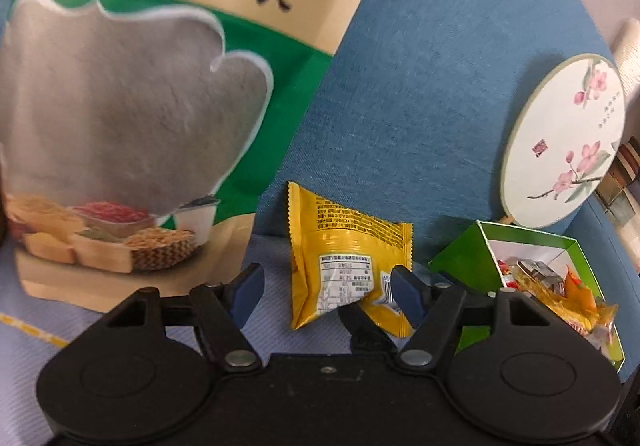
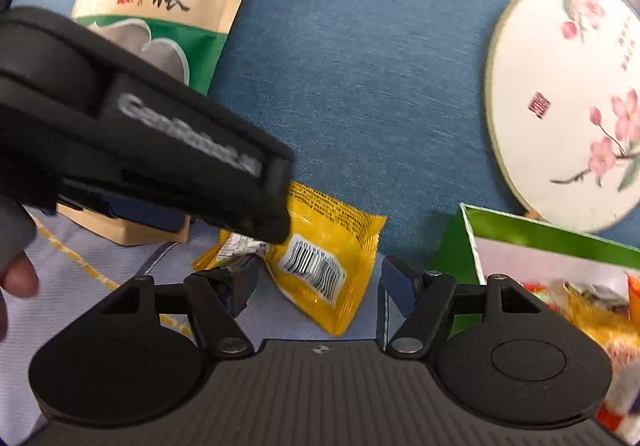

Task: Organize snacks
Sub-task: 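Close the left tool on the yellow barcode bag, then carry the yellow bag into the green box and open left tool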

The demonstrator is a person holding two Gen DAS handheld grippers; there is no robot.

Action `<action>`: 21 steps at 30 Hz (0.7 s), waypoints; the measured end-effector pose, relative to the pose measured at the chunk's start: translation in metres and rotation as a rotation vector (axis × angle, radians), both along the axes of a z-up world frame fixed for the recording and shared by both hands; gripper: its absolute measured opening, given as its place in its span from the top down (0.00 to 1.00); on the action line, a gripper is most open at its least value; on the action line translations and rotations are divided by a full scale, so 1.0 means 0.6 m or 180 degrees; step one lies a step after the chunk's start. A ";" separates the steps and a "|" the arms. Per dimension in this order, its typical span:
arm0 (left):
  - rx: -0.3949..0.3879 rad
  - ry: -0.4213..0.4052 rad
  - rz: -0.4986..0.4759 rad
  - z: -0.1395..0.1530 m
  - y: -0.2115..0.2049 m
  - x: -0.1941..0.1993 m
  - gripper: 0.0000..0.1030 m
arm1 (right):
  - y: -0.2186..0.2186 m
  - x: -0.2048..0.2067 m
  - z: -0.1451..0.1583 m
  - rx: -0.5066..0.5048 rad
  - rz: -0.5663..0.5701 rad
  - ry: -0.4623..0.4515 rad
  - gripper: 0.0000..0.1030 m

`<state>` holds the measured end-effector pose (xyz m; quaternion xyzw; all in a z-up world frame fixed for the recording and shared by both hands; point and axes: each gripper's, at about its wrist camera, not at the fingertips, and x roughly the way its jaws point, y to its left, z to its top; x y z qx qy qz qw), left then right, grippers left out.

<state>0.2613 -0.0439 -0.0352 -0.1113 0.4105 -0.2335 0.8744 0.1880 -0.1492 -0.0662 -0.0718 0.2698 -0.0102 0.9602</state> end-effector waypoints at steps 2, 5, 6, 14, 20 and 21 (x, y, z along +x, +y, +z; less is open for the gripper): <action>-0.0089 0.0060 0.0067 -0.007 0.003 0.010 0.10 | 0.002 0.008 -0.005 -0.0051 0.0044 -0.0001 0.00; -0.0192 0.0190 0.0144 -0.020 0.004 0.025 0.10 | -0.005 0.024 -0.015 0.0016 0.0036 0.0111 0.01; -0.0214 0.0220 0.0161 -0.023 0.004 0.028 0.10 | -0.011 0.029 -0.019 0.0086 0.0018 0.0158 0.03; -0.0257 0.0270 -0.0108 -0.016 -0.007 0.007 0.41 | -0.034 0.008 -0.010 0.0418 0.0075 0.0264 0.59; -0.0208 0.0180 -0.0198 0.032 0.010 -0.052 0.45 | -0.030 -0.054 0.028 0.0534 0.0127 0.0259 0.61; -0.0212 0.0147 -0.0210 0.045 0.010 -0.061 0.45 | -0.032 -0.064 0.040 0.0546 0.0126 0.0229 0.61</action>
